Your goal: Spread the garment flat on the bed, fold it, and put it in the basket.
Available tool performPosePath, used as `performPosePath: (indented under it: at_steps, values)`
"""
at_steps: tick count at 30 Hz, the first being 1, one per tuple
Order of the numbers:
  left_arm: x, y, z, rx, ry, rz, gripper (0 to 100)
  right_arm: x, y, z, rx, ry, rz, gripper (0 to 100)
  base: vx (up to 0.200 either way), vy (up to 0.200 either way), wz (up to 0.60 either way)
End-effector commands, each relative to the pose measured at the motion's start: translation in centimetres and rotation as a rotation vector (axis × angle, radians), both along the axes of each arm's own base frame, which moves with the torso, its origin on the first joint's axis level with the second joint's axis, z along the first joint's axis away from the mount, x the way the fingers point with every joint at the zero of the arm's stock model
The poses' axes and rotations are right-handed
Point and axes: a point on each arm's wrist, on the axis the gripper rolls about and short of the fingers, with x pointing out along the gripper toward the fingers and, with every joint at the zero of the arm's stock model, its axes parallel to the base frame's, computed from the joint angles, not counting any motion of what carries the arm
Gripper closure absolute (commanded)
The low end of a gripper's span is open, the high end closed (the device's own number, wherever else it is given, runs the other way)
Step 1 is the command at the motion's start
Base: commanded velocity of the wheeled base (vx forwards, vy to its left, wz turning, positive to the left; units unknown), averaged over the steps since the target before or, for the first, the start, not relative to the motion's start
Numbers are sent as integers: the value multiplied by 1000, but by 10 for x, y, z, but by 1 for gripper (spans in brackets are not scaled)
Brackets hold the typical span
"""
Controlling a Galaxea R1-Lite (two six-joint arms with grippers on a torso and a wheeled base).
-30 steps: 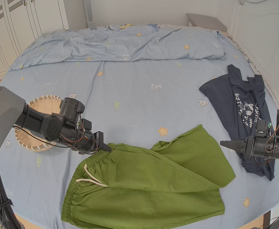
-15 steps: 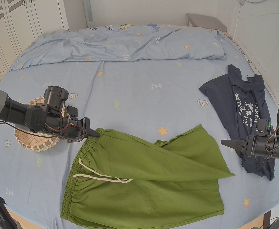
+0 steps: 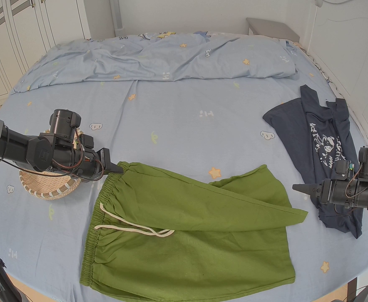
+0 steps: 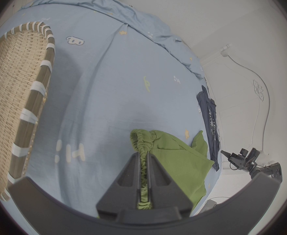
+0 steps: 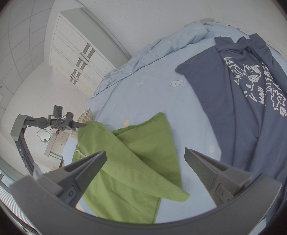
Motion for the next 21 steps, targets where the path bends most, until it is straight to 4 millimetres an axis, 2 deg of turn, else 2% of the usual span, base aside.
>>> performPosePath:
  at_steps: [1,6,21]
  values:
    - [3,3,2,-3,-17,10,100,15,-16,-29,7,68,-50,0,0,0,0]
    - [4,7,2,-5,-23,22,100,17,-20,-43,9,80,-51,0,0,0,0]
    - [6,7,3,-7,-28,28,100,12,-16,-56,15,102,7,0,0,0,0]
